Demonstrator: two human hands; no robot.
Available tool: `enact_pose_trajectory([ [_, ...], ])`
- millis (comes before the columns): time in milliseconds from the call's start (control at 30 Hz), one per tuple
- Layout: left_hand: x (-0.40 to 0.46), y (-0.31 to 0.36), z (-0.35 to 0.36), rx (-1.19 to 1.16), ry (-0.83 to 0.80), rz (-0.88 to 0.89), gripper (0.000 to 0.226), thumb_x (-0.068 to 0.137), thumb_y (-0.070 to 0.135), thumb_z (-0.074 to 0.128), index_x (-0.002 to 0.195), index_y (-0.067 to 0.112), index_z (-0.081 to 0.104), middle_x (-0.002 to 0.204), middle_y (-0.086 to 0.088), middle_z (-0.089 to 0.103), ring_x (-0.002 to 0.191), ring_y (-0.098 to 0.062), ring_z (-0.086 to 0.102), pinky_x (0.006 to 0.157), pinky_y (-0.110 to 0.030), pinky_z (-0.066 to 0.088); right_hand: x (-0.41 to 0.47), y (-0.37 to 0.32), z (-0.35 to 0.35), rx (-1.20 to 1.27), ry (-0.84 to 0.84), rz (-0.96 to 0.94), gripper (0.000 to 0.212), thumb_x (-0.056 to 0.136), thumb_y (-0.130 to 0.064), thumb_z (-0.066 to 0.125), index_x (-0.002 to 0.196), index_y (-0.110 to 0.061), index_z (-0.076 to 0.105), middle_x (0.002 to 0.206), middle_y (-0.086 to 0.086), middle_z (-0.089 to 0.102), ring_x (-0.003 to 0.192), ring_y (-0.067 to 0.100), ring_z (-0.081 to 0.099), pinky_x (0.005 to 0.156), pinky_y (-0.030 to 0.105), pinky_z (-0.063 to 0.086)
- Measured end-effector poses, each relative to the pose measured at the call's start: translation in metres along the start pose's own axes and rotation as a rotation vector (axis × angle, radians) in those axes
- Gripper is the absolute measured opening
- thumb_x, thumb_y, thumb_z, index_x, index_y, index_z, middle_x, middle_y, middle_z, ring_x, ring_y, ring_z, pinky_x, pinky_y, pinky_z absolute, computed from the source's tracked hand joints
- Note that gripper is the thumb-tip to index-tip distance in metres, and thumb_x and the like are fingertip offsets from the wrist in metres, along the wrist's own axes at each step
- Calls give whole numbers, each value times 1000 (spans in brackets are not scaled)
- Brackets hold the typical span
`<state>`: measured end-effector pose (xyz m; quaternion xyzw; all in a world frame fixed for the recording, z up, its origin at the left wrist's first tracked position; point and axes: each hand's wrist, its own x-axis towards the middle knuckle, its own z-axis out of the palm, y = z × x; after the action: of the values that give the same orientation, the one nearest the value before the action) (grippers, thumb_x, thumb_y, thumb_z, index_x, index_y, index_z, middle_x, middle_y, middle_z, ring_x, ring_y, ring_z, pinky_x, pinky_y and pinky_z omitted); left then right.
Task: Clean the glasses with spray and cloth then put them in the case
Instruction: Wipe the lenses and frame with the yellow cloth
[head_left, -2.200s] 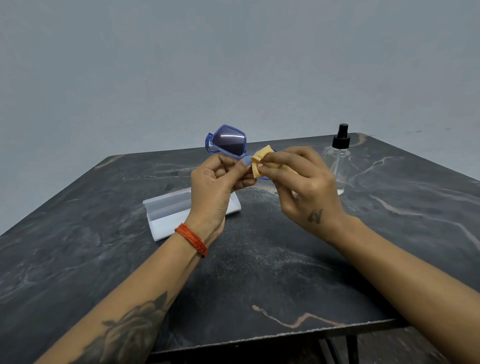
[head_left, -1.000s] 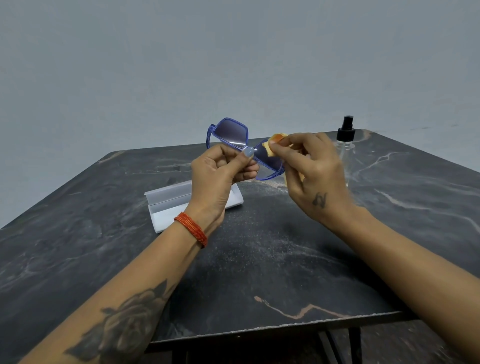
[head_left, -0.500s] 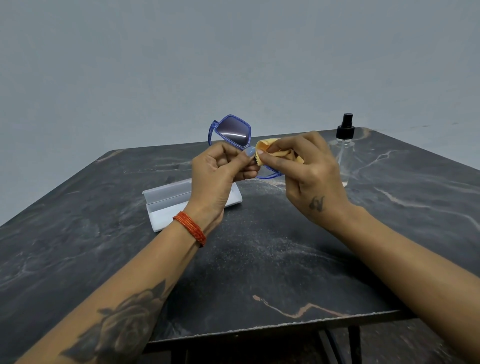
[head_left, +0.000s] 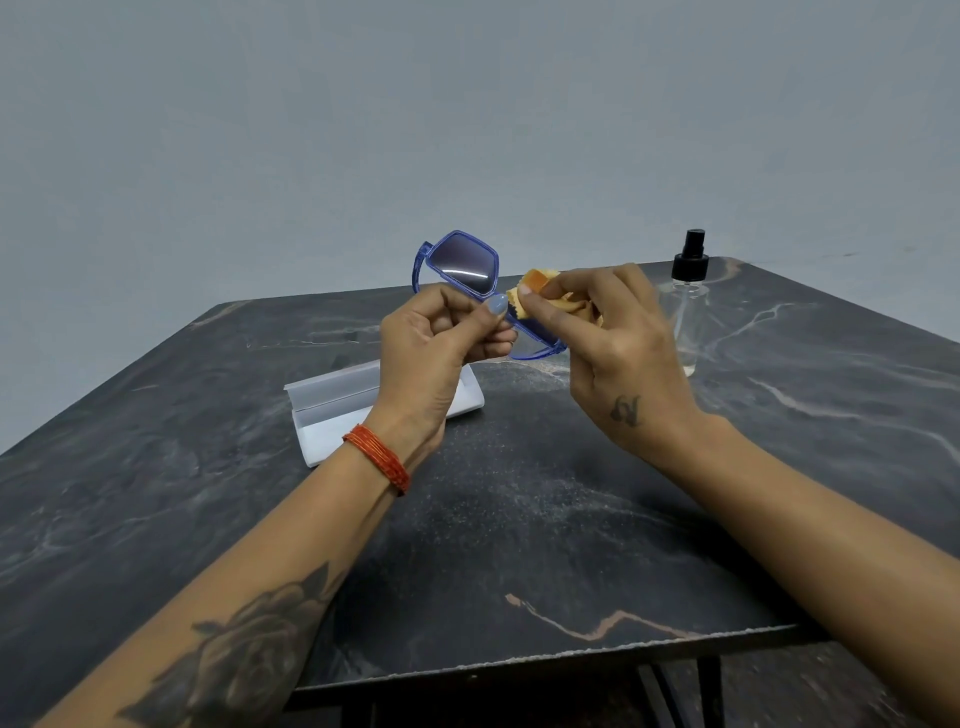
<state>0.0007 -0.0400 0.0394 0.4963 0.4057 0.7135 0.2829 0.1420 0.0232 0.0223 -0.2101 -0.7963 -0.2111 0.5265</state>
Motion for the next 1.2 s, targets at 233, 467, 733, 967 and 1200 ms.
enact_pose_trajectory([
  [233,-1,0,2,0,-9,-2,11,82,0,63,72,1,56,56,-1,67,56,-12,65,58,-21,54,2,3,-3,86,118,-37,27,87,6,50,89,-4,75,89,13,67,83,25,50,70,21,34],
  [467,1,1,2,-32,1,-15,14,81,2,63,70,4,56,55,-1,65,56,-13,65,58,-20,53,13,12,-13,445,365,538,30,72,14,52,70,-11,69,84,-2,64,85,-1,60,73,14,46],
  [733,2,-1,1,-16,12,-34,11,81,3,64,72,1,58,57,-2,66,56,-13,64,57,-20,53,16,14,-17,1071,358,773,34,63,1,71,90,-16,59,119,27,55,105,28,60,84,27,51],
  [967,0,-1,1,-2,7,-45,9,82,1,63,74,1,59,58,-2,67,57,-13,65,58,-20,54,15,3,-15,814,263,643,25,77,2,68,81,-22,60,89,3,65,86,20,66,75,29,55],
  [1200,-2,2,3,-1,-18,-41,12,82,-1,61,71,2,58,56,-1,67,55,-13,65,58,-20,54,6,2,-7,366,157,244,18,81,-2,65,94,-10,73,97,2,67,92,17,61,76,29,51],
])
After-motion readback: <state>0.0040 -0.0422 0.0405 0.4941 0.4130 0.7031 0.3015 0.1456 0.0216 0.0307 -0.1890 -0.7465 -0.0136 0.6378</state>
